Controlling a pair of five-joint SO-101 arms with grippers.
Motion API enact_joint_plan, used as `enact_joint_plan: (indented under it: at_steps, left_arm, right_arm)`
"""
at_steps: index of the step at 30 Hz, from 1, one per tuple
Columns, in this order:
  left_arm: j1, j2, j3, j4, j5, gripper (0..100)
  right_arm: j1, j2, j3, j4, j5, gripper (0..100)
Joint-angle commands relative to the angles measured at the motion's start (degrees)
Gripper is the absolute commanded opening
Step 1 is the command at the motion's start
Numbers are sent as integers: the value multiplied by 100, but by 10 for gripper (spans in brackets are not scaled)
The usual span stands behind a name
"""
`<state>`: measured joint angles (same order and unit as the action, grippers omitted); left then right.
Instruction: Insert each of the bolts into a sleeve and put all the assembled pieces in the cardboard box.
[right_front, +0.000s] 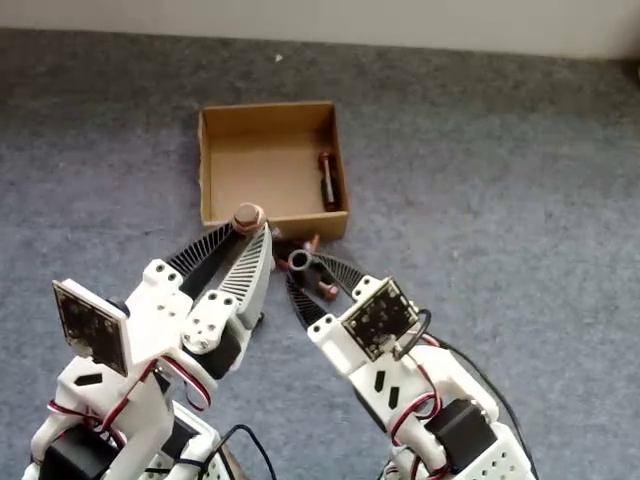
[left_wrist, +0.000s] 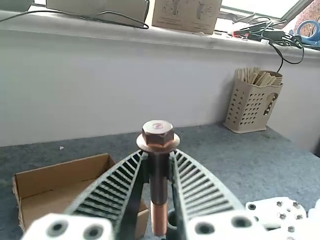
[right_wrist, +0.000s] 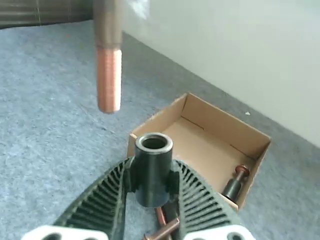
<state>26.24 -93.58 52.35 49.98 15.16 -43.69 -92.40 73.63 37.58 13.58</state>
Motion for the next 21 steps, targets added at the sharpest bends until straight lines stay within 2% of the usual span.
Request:
enact_joint_plan:
  at_steps: [1,6,21]
  left_arm:
    - [48,-40,92,-246,193,5]
    - [57,-57,673,-888,202,5]
    - [391,-66,716,-835,193,5]
  right_arm:
    - [-233,-84,-75,-251,62,6]
    - [-497,-75,-75,-251,62,6]
    - [-303,-48,-66,-374,53,6]
